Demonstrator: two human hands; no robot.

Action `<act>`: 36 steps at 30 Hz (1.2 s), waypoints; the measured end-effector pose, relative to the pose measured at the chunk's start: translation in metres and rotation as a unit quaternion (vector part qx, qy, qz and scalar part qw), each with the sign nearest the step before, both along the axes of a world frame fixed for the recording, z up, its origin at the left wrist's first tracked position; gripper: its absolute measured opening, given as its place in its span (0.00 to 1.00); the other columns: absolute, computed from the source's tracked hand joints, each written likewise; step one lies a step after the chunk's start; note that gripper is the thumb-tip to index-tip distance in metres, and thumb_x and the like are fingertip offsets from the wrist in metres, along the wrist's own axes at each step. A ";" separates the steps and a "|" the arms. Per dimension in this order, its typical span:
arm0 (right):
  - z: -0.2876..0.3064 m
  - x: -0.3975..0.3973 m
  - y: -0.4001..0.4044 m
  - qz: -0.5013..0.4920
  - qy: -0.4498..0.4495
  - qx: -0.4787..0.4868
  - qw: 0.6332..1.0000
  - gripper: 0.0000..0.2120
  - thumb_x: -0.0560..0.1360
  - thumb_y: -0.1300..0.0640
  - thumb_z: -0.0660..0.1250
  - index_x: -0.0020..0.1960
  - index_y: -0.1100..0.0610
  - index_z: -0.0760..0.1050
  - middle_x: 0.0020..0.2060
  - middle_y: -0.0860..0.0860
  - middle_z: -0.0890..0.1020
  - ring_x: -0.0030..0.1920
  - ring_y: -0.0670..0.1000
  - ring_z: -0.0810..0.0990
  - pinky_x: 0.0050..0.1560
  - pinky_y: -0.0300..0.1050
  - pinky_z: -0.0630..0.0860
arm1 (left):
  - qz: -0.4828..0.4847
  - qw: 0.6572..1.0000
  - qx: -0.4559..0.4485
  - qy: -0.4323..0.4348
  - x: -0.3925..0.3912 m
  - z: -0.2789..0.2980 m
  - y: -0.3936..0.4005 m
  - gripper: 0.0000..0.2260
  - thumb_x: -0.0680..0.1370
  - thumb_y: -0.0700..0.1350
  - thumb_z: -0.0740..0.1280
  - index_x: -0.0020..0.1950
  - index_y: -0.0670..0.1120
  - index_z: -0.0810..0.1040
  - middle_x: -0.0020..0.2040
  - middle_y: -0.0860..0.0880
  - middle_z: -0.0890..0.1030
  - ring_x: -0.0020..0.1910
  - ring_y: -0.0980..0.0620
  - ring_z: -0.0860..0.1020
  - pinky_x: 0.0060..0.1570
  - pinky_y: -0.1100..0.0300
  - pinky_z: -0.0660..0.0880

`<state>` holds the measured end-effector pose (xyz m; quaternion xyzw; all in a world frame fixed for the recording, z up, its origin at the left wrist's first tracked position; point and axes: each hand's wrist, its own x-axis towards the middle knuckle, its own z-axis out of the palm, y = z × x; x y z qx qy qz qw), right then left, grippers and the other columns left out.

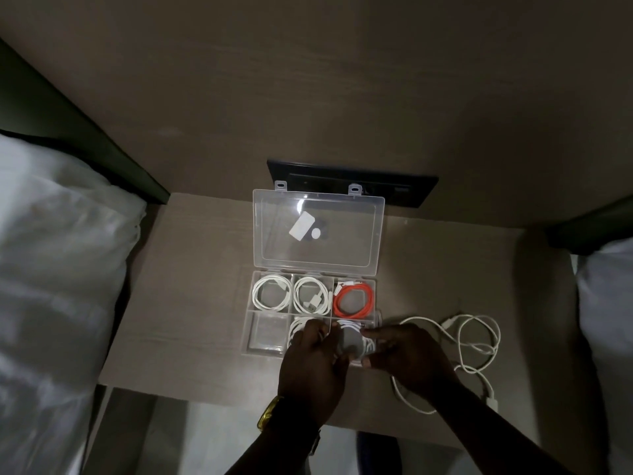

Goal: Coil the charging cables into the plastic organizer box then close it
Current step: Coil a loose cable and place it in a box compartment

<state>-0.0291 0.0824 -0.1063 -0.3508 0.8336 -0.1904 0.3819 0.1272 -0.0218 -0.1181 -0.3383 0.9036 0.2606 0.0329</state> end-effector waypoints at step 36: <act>0.018 -0.004 0.056 -0.171 0.138 -0.037 0.975 0.08 0.75 0.55 0.70 0.51 0.44 0.83 0.48 0.42 0.86 0.46 0.44 0.84 0.47 0.37 0.74 | 0.040 0.986 0.008 0.161 0.004 0.022 0.003 0.16 0.74 0.41 0.65 0.60 0.51 0.78 0.50 0.50 0.77 0.49 0.51 0.77 0.46 0.58 0.77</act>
